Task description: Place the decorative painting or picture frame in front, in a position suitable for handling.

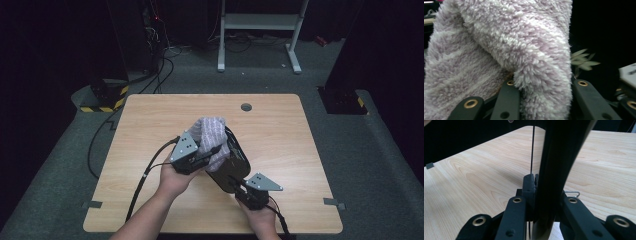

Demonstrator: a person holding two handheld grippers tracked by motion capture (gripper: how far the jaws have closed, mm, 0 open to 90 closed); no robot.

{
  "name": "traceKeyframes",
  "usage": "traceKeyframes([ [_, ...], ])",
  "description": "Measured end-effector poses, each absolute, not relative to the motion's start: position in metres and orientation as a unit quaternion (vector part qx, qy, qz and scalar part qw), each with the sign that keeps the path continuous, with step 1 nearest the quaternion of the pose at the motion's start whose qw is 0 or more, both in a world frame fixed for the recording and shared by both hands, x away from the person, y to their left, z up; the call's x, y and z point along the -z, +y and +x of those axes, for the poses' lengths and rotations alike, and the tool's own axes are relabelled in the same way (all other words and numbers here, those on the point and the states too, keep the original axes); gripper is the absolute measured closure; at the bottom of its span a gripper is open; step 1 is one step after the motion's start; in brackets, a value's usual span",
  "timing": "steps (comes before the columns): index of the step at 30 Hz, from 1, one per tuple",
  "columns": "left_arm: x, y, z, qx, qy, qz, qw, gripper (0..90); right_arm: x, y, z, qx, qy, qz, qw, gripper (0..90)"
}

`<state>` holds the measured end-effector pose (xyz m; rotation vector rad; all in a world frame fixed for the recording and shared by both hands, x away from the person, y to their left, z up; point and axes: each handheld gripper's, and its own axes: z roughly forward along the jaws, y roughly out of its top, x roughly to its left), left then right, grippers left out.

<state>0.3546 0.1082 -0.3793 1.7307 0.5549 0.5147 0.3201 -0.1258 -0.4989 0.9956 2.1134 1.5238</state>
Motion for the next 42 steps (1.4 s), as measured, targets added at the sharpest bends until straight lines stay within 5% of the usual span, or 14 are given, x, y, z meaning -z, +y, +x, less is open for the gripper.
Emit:
traceKeyframes([
  [10, 0.37, 0.094, 0.347, -0.227, 0.207, 0.746, 0.59, 70.1, 0.5, -0.125, 0.321, -0.538, 0.751, 0.342, 0.175, 79.0],
  [28, 0.386, 0.142, 0.39, -0.27, 0.297, 0.73, 0.553, 69.6, 0.5, -0.122, 0.321, -0.54, 0.746, 0.348, 0.176, 79.2],
  [42, 0.374, 0.096, 0.341, -0.248, 0.205, 0.745, 0.584, 69.8, 0.501, -0.122, 0.321, -0.538, 0.748, 0.346, 0.175, 79.2],
])
